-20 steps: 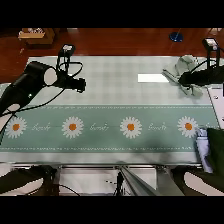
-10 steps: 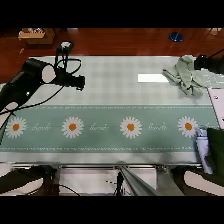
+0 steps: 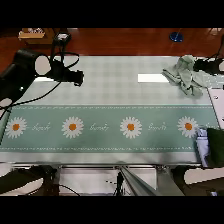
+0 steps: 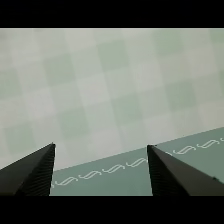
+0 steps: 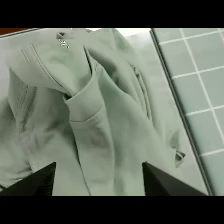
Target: Fold the shirts.
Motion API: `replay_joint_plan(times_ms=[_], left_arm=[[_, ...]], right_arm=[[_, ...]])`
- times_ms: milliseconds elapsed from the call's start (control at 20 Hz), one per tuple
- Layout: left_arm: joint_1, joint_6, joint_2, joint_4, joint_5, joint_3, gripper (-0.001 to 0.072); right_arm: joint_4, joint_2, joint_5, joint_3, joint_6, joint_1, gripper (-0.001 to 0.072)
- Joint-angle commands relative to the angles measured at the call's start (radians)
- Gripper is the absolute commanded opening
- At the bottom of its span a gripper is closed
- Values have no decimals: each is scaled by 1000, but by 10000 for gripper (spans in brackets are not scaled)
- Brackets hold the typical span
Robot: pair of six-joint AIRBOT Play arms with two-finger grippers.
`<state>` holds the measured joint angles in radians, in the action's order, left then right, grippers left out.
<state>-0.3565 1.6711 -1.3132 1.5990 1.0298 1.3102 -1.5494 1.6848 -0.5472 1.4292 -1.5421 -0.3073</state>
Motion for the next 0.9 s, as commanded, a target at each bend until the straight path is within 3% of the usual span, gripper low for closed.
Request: replay_joint_plan(times_ms=[0,200,300,450,600,850], left_arm=[[0,0,1,-14,16,7,709],[0,0,1,-22,27,7,709],[0,0,1,-29,28,7,709],[0,-1,1,-28,28,8,709],[0,-1,5,-28,30,45,709],[1,-63,42,-28,77,264,709]], right_arm=[[-25,105,13,41,2,-3,610],[-80,172,11,40,1,-3,608],[-80,198,3,40,-3,-3,558],[-72,196,-21,41,-3,0,41],[-75,98,-27,41,2,0,32],[-53,-282,-27,41,11,29,32]])
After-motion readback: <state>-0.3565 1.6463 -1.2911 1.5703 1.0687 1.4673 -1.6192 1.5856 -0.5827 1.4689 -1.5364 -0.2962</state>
